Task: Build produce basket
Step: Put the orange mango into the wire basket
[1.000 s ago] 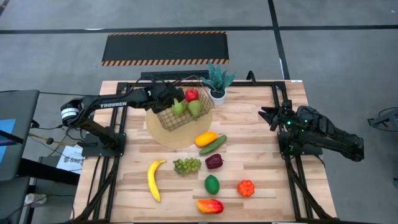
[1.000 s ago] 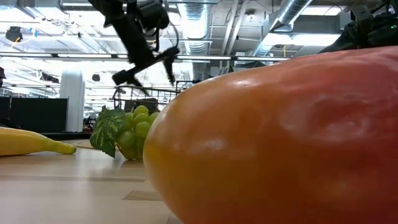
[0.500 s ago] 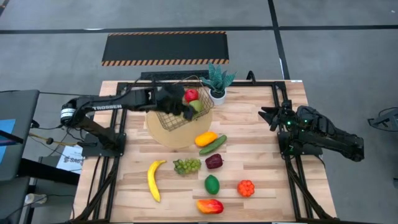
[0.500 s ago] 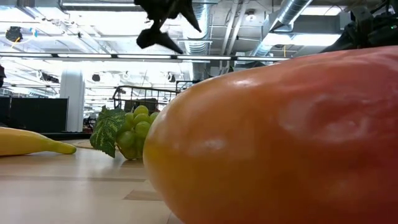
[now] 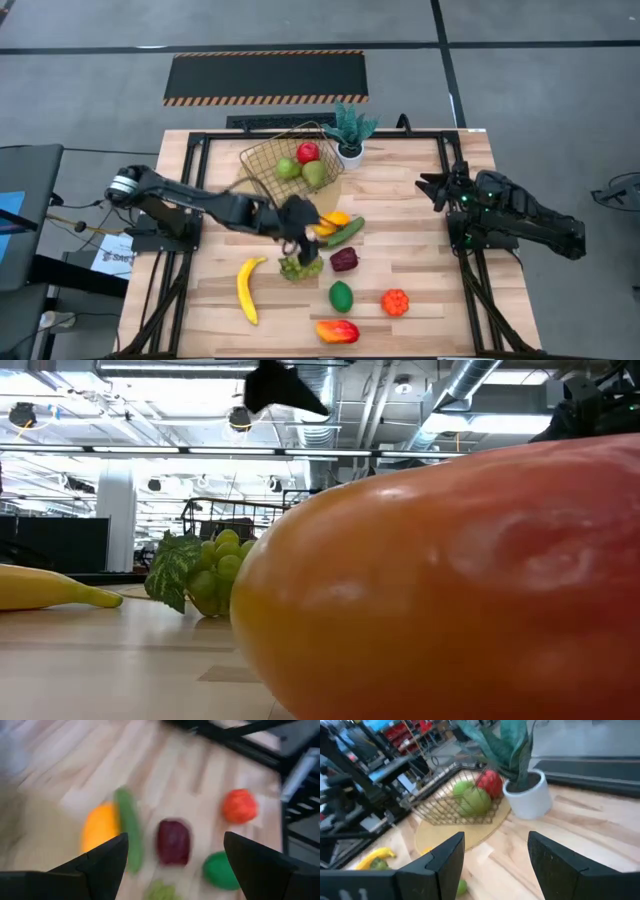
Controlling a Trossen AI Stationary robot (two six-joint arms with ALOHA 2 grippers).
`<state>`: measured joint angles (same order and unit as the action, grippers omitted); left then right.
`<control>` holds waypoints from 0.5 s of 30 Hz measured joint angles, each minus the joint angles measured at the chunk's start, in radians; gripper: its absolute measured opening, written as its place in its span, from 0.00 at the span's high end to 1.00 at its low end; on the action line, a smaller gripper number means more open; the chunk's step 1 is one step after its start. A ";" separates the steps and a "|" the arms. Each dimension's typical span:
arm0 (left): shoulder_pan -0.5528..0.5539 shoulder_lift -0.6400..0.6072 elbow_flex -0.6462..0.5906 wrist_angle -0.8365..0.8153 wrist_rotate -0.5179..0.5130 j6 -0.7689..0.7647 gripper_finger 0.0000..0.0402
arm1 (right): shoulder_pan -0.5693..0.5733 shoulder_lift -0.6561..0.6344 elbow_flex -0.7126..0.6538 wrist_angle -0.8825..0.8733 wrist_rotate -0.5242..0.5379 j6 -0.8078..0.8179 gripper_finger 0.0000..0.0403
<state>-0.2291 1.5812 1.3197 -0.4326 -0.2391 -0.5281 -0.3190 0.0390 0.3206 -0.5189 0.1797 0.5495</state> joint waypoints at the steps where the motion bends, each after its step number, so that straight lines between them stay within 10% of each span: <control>1: -0.018 0.019 0.000 0.028 -0.001 0.034 0.22 | 0.003 -0.001 0.000 -0.009 -0.003 0.000 0.40; 15: -0.189 0.253 0.000 0.420 0.002 0.282 0.22 | 0.044 -0.001 0.000 -0.019 -0.022 0.007 0.40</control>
<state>-0.4180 1.8341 1.3193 -0.0122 -0.2370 -0.2460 -0.2748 0.0383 0.3206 -0.5382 0.1581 0.5565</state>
